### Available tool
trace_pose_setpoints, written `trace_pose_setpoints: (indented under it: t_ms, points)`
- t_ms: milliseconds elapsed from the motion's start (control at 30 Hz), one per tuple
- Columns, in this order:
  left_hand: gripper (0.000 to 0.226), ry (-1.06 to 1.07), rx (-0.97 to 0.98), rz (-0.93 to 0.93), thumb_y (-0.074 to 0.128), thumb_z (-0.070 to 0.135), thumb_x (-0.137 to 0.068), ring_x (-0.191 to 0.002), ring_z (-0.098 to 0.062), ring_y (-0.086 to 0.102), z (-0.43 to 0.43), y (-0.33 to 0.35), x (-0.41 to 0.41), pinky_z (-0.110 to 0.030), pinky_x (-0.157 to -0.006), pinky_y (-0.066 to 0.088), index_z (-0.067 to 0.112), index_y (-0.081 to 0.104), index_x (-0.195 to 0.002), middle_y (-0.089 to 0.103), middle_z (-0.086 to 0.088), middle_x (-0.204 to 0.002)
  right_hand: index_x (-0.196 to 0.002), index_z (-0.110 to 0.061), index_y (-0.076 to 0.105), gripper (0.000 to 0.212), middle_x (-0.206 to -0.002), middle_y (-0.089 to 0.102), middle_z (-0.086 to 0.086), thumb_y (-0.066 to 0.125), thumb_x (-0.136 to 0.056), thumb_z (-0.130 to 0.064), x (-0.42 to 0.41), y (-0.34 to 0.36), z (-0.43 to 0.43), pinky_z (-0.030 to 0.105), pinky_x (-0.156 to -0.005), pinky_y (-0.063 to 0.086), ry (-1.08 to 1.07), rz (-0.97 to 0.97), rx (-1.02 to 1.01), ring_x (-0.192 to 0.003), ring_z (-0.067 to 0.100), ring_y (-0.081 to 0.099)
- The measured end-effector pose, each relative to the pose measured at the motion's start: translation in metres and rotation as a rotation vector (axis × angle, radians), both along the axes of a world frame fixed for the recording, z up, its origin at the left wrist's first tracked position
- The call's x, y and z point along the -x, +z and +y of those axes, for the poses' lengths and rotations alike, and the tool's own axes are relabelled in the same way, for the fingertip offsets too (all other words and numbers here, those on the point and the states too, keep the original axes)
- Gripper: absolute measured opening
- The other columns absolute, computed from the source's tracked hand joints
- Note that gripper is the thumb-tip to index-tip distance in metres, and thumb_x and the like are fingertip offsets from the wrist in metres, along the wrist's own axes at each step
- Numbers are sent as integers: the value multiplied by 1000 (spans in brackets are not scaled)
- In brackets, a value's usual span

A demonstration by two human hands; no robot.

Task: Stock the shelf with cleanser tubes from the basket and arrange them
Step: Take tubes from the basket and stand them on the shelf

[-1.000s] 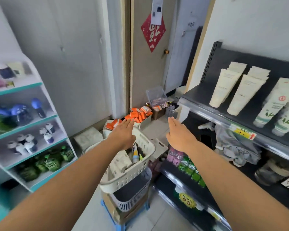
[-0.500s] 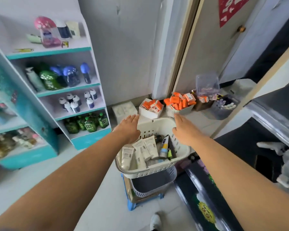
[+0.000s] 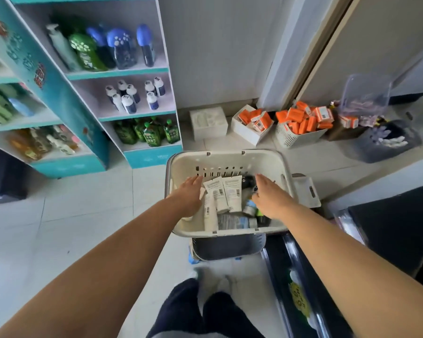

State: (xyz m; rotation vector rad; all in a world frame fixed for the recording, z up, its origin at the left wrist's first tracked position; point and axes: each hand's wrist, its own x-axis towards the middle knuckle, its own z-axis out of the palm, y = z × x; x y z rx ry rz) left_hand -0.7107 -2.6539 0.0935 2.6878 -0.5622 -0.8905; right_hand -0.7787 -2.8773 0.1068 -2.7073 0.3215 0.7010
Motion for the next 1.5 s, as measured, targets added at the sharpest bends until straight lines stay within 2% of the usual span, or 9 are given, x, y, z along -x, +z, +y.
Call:
trace_pose_setpoints:
  t_ms: [367,467,567,733,833,1000,1333,1400,1500]
  points:
    - [76,50,-9,140,49,10,-91,-148,-26,15,-1,-55,-15,-36,-120,17,8,7,-154,13,-11,-161,-149,-7,20,59,-152,34,14,44,-98,-25,-4,-65,11,43,-100,44,-166,147,-112,-126,32,49]
    - [73,56,-2,197,53,12,-90,-141,-31,29,-10,-68,-15,-39,-115,28,10,14,-152,26,-15,-156,-154,-11,10,66,-157,26,13,44,-99,-26,-7,-76,15,41,-104,42,-205,177,-133,-132,30,45]
    - [66,142,37,262,57,17,-89,-126,-33,47,-16,-85,-17,-37,-100,41,16,25,-147,44,-14,-143,-151,-10,20,60,-153,32,12,46,-98,-23,-7,-84,17,41,-105,41,-226,211,-140,-131,30,46]
    - [63,268,15,217,51,20,-94,-138,-36,30,-23,-100,-17,-44,-112,31,10,22,-149,26,-18,-152,-140,-26,41,52,-141,46,7,51,-89,-30,-4,-110,16,42,-94,51,-242,289,-196,-114,27,56]
    - [68,487,39,214,45,28,-97,-142,-39,20,-23,-106,-20,-45,-112,27,15,10,-153,9,-17,-157,-136,-19,46,48,-131,52,7,54,-90,-28,-14,-117,25,38,-92,51,-255,292,-186,-110,27,56]
    - [66,686,42,308,54,17,-91,-127,-38,42,-20,-121,-29,-42,-98,45,6,20,-146,37,-21,-140,-124,-18,52,43,-119,62,5,57,-89,-43,-35,-121,55,41,-90,51,-263,317,-225,-104,24,60]
    - [51,643,-214,330,53,8,-91,-128,-39,38,-30,-154,-40,-40,-102,40,2,29,-136,30,-25,-140,-119,-12,55,40,-120,63,9,63,-89,-38,-55,-147,94,33,-82,45,-304,363,-150,-112,28,59]
    - [52,673,-121,313,54,7,-90,-121,-38,47,-28,-162,-42,-41,-98,43,2,30,-136,42,-24,-135,-118,-12,56,38,-121,63,9,63,-89,-35,-54,-152,97,32,-79,43,-339,352,-140,-113,28,59]
    - [33,810,3,335,50,3,-92,-90,-28,58,-29,-168,-43,-32,-66,46,6,37,-122,57,-18,-118,-118,-11,55,42,-120,63,9,68,-84,-32,-56,-156,104,31,-80,45,-387,349,-148,-112,28,60]
